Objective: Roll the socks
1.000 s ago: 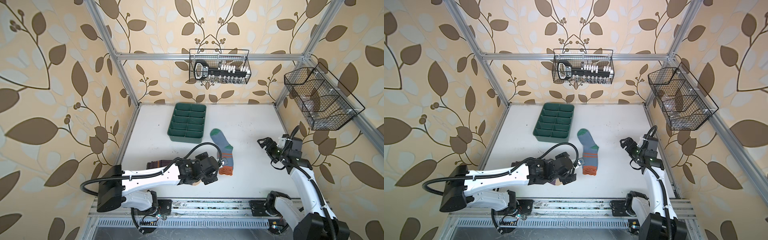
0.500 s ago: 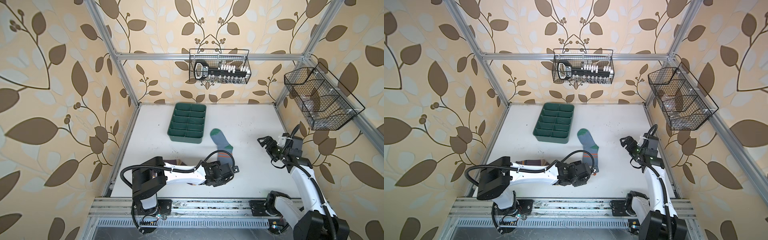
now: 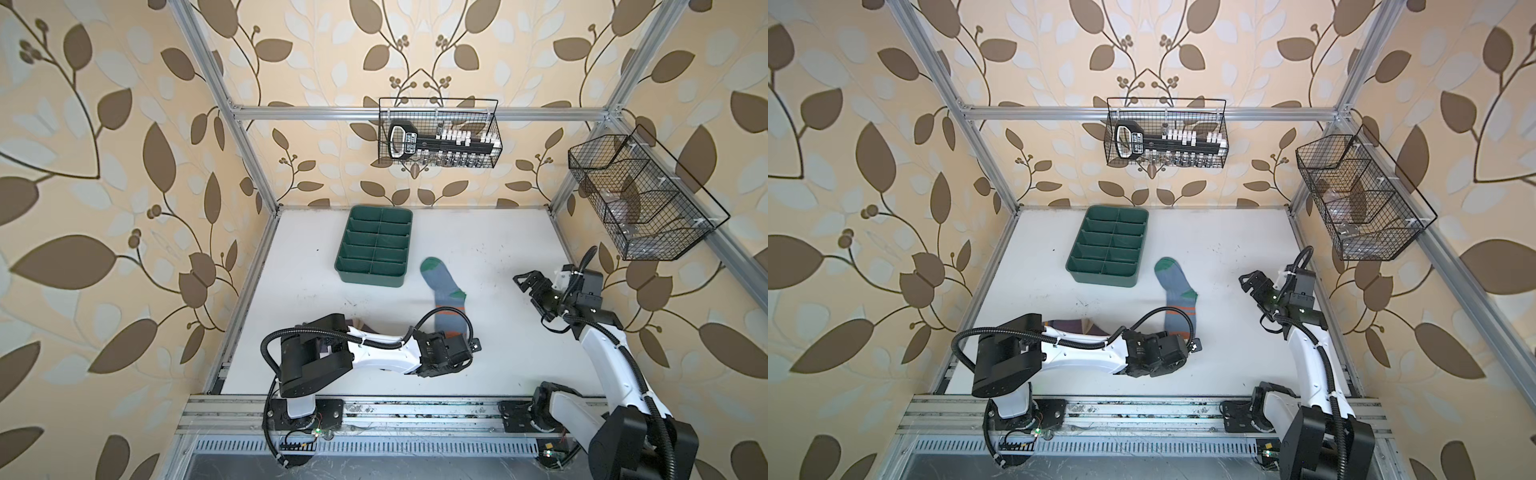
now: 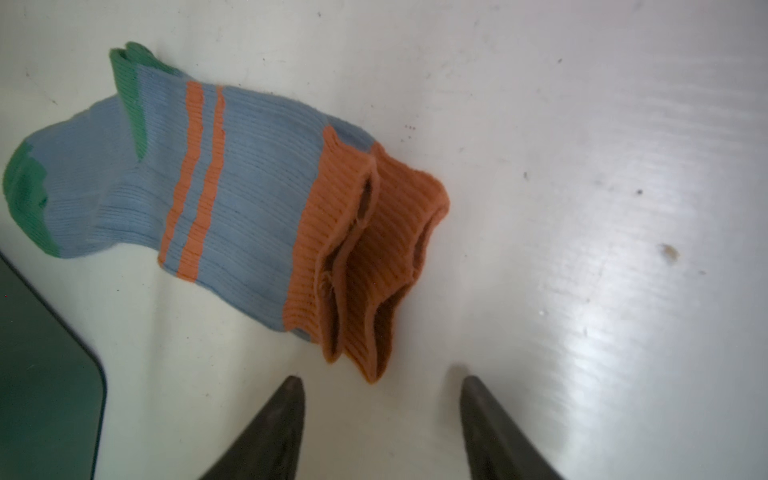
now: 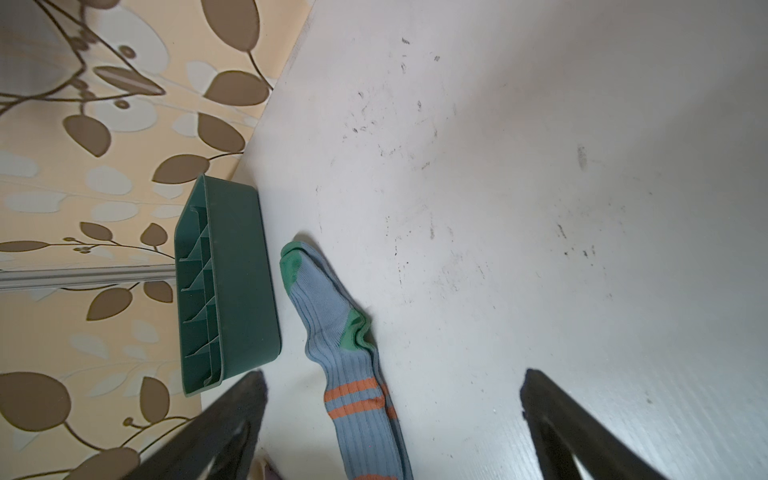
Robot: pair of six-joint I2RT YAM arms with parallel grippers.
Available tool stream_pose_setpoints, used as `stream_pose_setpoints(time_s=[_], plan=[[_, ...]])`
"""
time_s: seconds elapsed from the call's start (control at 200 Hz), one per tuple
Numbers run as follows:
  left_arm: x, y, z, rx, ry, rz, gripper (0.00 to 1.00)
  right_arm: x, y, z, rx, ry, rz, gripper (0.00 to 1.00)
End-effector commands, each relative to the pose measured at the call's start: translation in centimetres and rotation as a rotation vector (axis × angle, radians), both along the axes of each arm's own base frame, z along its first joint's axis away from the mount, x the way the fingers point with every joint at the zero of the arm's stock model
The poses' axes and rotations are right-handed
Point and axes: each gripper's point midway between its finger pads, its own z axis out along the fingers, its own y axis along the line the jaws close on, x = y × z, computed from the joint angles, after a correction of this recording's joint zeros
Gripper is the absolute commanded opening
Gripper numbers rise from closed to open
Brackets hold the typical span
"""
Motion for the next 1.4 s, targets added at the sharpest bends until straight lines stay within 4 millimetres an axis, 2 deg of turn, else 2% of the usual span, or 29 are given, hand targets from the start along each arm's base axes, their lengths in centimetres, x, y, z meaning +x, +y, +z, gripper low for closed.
stream_pose_setpoints(time_s=[0.0, 0.265, 0.475, 0.56, 0.665, 0.81, 0.89, 1.035, 1.15, 1.22, 1.395], plan=[[1.5, -1.1, 0.4, -0.044, -0.024, 0.046, 0.53, 0.6, -0.1, 1.3, -0.014, -0.04, 0.015, 0.96], [2.5, -1.3, -0.6, -0.048, 0.005, 0.086, 0.44, 0.6, -0.1, 1.3, -0.016, -0.043, 0.017, 0.96], [2.8, -0.9, -1.4, -0.05, 0.067, 0.105, 0.19, 0.6, 0.0, 1.5, -0.009, -0.046, 0.021, 0.96], [2.1, -0.9, -1.7, -0.049, 0.158, 0.088, 0.06, 0.6, 0.1, 1.6, -0.01, -0.057, 0.027, 0.97], [1.1, -0.8, -1.6, -0.049, 0.321, 0.066, 0.0, 0.9, 1.0, 2.4, -0.027, -0.094, 0.073, 0.97], [-0.3, 0.6, -2.0, 0.005, 0.551, 0.046, 0.0, 1.2, 4.1, 3.4, -0.12, -0.126, 0.207, 0.97], [-0.4, 1.7, -2.6, 0.046, 0.62, 0.063, 0.0, 1.0, 5.4, 4.2, -0.168, -0.151, 0.255, 0.97], [-0.3, 2.7, -3.1, 0.082, 0.714, 0.082, 0.0, 0.2, 5.4, 7.0, -0.206, -0.271, 0.226, 0.97], [0.7, 3.2, -2.7, 0.09, 0.744, 0.118, 0.0, -0.9, 5.2, 9.3, -0.241, -0.395, 0.177, 0.94], [1.4, 3.3, -2.3, 0.098, 0.752, 0.148, 0.01, -1.8, 6.2, 10.8, -0.237, -0.497, 0.195, 0.9], [2.3, 3.8, -1.0, 0.101, 0.749, 0.215, 0.04, -4.9, 8.3, 14.1, -0.279, -0.74, 0.257, 0.89]])
